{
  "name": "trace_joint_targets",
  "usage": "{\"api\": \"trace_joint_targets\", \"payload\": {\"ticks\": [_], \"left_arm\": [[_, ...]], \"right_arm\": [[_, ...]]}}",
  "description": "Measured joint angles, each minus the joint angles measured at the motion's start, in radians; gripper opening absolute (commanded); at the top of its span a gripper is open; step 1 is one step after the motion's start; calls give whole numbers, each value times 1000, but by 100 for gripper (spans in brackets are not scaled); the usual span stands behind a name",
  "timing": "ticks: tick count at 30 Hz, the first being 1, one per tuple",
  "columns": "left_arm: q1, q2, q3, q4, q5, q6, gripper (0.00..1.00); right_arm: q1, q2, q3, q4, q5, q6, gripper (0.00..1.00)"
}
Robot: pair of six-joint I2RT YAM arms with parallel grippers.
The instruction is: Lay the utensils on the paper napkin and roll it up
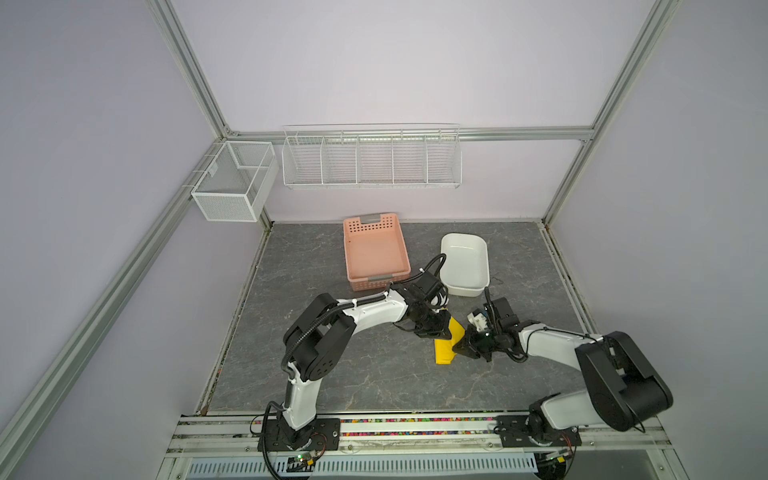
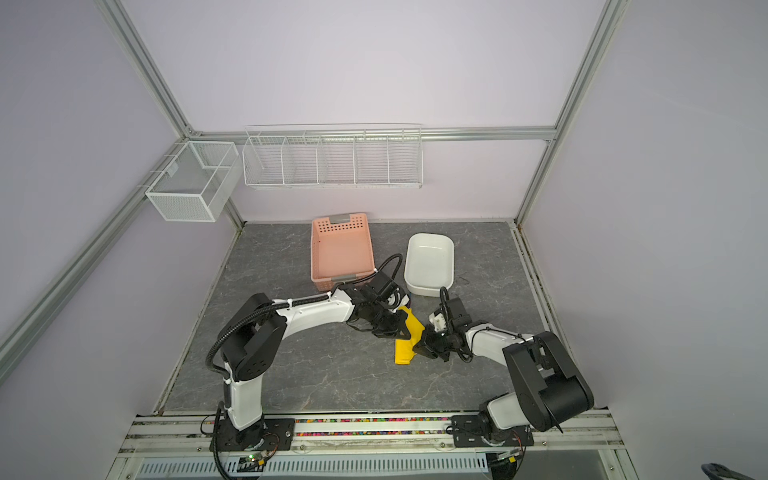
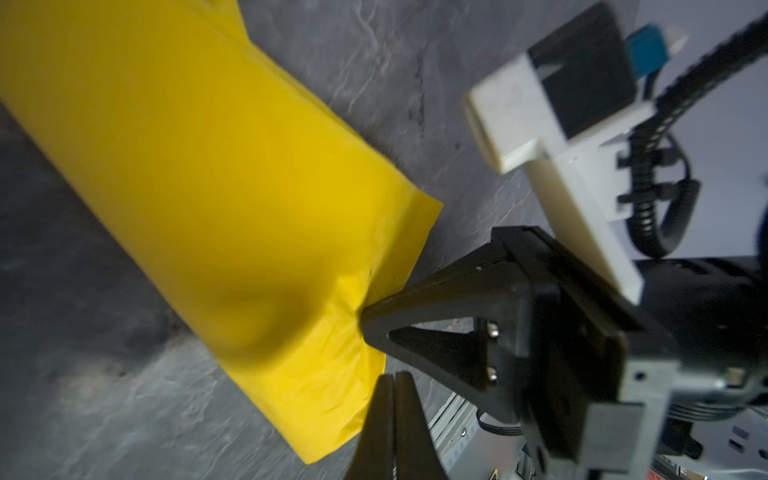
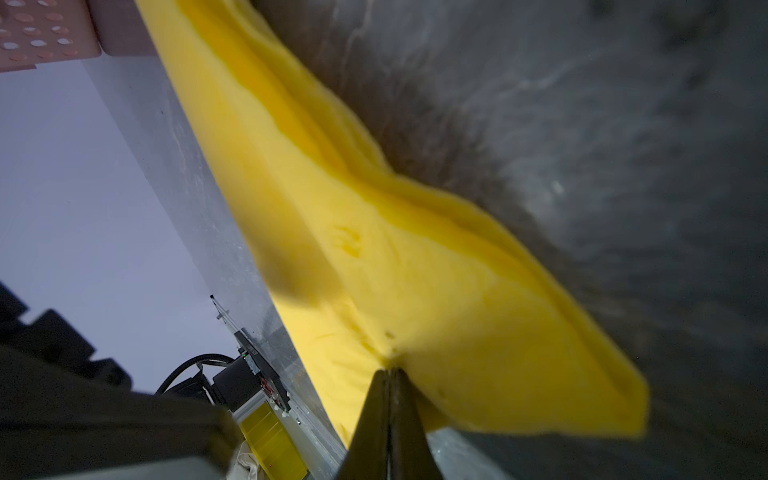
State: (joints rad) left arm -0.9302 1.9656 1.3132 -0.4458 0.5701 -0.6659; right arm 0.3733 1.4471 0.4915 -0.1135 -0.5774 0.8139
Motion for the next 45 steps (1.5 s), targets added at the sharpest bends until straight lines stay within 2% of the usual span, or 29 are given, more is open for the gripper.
{"api": "trace_joint_targets", "payload": {"ticks": [7,34,40,45], "left_arm": [[-12,53,-31,-3,21,2,0],[-31,48,-44,-16,37,32,0],[-31,49,-48,-11,37,35,0],[-31,49,-50,-7,37,35,0]], "right_arm": [[-1,3,0,5,-5,0,6],[0,2,2,2,-4,-3,6],[-1,0,46,-41,3,-2,7],[-10,41,148,-40,-3,-3,6]]}}
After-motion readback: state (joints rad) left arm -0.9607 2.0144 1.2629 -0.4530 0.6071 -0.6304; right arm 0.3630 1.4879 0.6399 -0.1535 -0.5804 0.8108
